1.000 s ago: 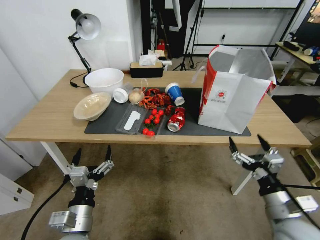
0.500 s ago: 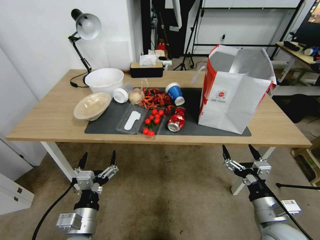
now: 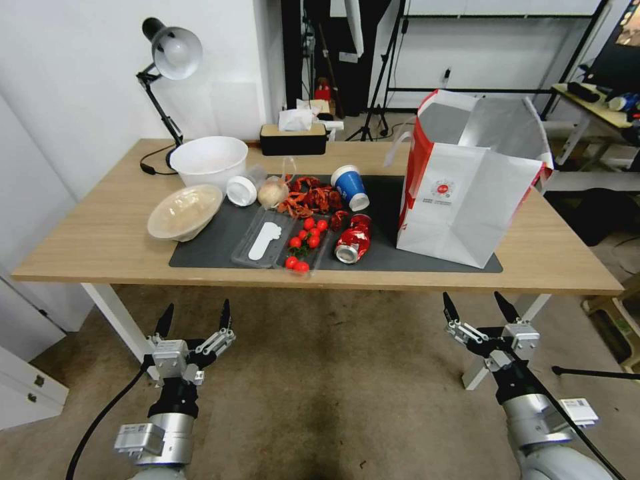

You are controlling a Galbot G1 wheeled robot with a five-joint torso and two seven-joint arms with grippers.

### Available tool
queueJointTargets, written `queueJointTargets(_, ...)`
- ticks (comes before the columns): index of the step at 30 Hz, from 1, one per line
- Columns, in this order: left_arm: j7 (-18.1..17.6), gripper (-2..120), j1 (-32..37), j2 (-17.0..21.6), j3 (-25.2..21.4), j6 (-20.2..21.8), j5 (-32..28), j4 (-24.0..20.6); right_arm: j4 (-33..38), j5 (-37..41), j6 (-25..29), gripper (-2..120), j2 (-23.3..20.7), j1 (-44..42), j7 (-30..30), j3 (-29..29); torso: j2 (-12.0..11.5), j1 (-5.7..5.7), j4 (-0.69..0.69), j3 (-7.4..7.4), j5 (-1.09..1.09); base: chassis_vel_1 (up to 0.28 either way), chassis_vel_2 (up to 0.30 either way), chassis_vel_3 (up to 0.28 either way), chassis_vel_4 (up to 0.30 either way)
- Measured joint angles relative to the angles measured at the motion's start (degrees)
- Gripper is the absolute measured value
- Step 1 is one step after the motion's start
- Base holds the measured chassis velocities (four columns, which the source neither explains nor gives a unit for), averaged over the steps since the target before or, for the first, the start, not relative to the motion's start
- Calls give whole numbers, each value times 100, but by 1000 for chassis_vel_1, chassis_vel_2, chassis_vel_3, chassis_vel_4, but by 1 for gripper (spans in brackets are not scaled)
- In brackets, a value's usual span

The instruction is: Pick up the food delivery bag from the floor and place it on the table.

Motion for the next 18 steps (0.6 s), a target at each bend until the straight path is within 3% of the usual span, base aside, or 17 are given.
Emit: queueJointTargets(18,-4,100,5,0,-3,0,-3,-3,0,6,-5,100,-5,1,2,9,0,0,0,0,0,0,0,0,0)
